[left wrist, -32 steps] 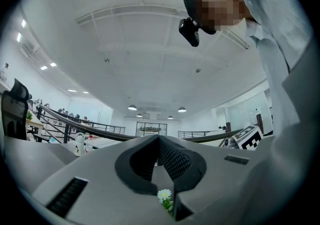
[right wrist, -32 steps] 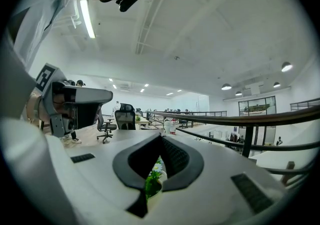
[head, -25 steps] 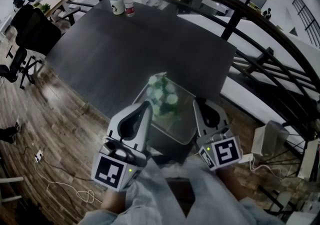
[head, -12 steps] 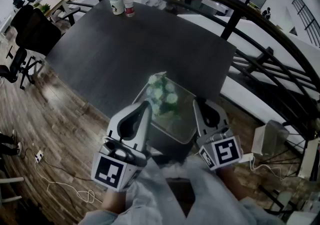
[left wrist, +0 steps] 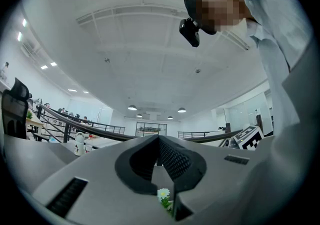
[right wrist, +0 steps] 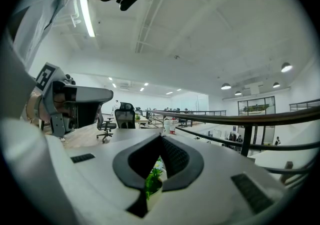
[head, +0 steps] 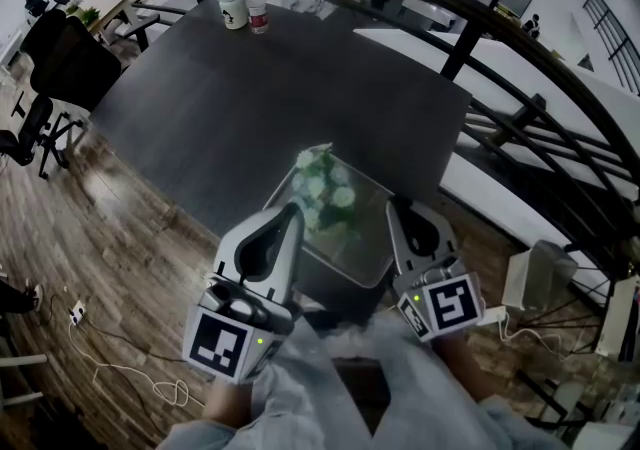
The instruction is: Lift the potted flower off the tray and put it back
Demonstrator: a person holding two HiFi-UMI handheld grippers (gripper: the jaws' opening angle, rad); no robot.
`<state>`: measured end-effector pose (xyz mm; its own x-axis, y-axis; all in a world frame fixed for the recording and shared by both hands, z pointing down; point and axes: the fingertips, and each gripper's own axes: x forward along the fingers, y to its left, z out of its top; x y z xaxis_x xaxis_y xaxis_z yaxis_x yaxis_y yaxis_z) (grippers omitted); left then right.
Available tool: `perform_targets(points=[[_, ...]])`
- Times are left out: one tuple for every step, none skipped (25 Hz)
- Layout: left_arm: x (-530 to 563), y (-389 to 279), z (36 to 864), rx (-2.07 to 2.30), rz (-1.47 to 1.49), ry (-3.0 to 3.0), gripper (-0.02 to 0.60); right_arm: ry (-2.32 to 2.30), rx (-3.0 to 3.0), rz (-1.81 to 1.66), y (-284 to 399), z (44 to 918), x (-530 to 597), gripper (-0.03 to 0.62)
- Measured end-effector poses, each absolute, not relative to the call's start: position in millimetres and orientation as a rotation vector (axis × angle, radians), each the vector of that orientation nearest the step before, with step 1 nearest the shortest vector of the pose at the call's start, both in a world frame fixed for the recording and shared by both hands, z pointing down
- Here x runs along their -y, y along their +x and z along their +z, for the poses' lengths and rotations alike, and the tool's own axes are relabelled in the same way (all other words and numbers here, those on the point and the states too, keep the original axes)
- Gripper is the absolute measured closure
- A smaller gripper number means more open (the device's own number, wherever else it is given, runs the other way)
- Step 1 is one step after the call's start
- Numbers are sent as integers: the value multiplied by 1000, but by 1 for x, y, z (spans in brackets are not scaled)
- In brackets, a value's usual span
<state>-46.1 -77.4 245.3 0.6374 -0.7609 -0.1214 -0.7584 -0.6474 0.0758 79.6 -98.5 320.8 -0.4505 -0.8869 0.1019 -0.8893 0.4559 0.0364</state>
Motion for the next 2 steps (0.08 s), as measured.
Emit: perform_targets(points=[[77, -46, 246, 1310, -221, 2827, 583, 1585, 2589, 34, 79, 321, 98, 591], [77, -46, 246, 1309, -219, 2827, 583, 1584, 2589, 35, 79, 321, 99, 591]])
